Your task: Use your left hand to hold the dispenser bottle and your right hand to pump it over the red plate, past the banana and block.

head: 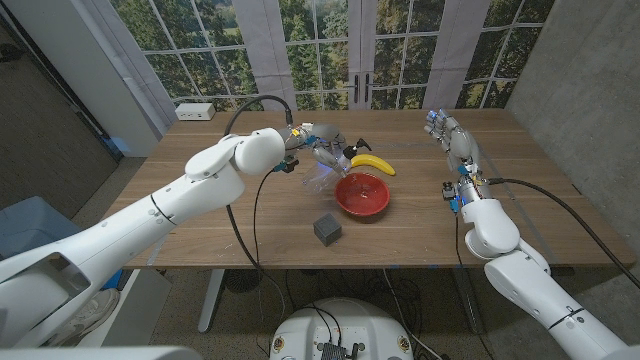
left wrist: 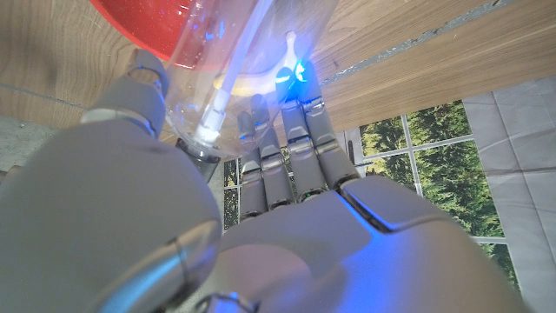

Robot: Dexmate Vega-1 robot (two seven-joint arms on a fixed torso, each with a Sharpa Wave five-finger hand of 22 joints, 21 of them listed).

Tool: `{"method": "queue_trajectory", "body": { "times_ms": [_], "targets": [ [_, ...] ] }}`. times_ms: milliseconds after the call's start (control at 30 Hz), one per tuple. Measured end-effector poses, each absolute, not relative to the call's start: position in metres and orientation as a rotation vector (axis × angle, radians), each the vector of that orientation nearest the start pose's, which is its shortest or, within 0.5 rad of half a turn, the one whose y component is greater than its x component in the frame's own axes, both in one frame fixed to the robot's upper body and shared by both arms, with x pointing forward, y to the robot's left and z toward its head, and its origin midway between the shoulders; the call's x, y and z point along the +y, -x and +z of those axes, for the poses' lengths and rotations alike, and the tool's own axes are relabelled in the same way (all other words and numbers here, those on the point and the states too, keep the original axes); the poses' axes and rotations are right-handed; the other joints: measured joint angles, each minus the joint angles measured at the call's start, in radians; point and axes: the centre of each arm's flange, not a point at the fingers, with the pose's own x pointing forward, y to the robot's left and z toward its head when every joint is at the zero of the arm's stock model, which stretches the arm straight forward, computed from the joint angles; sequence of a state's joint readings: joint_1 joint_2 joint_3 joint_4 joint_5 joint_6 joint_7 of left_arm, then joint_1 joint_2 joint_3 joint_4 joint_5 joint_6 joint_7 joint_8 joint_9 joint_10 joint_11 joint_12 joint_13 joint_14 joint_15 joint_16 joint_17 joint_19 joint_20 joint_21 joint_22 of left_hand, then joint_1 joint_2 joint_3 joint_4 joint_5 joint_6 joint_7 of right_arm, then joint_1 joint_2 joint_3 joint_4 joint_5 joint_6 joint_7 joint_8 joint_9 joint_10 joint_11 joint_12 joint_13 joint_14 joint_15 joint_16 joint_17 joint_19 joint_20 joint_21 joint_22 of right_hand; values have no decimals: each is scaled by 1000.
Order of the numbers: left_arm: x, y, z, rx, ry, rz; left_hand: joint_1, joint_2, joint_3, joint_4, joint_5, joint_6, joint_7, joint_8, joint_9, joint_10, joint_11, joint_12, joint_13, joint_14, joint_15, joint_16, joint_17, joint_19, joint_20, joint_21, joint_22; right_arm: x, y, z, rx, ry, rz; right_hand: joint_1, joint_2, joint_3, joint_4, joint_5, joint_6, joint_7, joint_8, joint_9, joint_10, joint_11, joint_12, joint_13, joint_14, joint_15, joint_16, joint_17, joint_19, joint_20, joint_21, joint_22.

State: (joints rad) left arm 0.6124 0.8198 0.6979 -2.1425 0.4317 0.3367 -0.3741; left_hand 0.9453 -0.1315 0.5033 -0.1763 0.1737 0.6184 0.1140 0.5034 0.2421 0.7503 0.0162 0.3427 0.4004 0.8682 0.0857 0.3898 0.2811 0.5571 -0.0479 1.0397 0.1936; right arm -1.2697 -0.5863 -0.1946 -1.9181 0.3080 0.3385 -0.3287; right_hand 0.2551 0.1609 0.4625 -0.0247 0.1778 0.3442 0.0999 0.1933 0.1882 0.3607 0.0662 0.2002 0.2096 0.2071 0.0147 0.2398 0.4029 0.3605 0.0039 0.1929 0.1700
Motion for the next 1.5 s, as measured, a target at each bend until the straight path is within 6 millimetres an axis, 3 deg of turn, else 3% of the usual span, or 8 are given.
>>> {"method": "queue_trajectory", "body": {
  "times_ms": [1500],
  "targets": [
    [107, -505, 84, -711, -1487, -336, 3, -3, 0, 0, 0, 0, 0, -4, -3, 0, 0, -14, 6, 2, 2, -12, 0, -12, 5, 23, -6, -222, -512, 1, -912, 302, 63, -30, -4, -11, 11, 0, 4, 4, 0, 0, 0, 0, 0, 0, 0, 0, 0, -4, 0, 0, 0, 0]
  ]
}}
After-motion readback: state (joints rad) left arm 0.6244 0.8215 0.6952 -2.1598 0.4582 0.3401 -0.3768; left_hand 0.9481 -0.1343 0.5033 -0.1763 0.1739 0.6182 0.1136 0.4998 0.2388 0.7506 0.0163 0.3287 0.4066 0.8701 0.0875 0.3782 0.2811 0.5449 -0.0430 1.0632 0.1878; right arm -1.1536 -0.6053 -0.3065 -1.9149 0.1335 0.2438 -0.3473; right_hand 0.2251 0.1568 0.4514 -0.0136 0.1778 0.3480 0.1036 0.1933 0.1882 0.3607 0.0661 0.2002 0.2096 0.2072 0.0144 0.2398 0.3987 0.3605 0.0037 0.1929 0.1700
